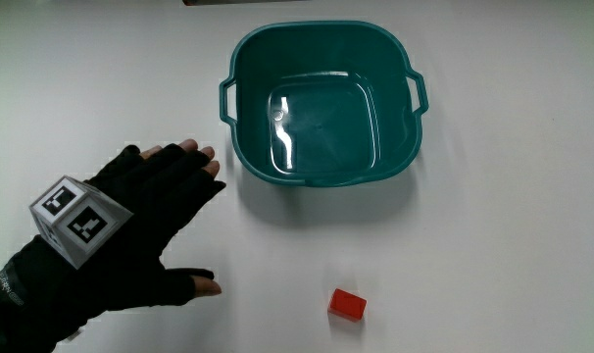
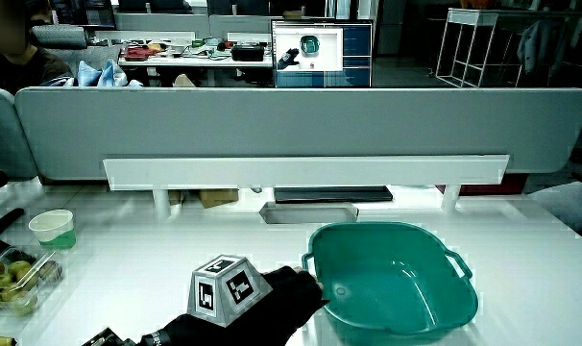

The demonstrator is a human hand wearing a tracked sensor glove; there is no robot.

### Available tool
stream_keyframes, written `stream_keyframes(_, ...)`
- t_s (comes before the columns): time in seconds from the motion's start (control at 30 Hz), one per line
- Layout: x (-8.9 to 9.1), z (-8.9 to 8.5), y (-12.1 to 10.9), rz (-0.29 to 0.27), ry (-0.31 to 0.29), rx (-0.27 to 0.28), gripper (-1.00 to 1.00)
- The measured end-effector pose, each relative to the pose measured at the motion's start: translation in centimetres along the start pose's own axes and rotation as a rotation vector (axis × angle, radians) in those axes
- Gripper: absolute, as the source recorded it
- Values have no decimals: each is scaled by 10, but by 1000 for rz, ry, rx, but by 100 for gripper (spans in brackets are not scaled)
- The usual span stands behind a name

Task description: Pick red block

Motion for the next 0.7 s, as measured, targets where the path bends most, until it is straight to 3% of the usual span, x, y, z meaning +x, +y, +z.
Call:
stream_keyframes(0.07, -1, -3, 2, 3, -20, -8, 0)
stream_keyframes(0.1, 2, -2, 2, -15, 13, -2, 0)
stream_keyframes(0.17, 3, -6, 5, -34, 9, -11, 0)
stream_keyframes(0.2, 2, -10, 6, -57, -41, -7, 0)
stream_keyframes(0.23, 8, -7, 8, -90, 45, -9, 0)
stream_keyframes(0.27, 6, -12, 9, -75, -29, -12, 0)
stream_keyframes(0.33, 9, -14, 12, -108, 5, -26, 0)
stream_keyframes(0.4, 6, -23, 16, -135, -113, -10, 0)
stream_keyframes(0.43, 12, -21, 18, -161, -38, -9, 0)
stream_keyframes(0.47, 17, -20, 19, -103, -20, -46, 0)
stream_keyframes(0.5, 17, -23, 20, -106, -54, -48, 0)
stream_keyframes(0.63, 26, -24, 25, -133, -22, -61, 0)
stream_keyframes(0.7, 26, -29, 27, -136, -57, -62, 0)
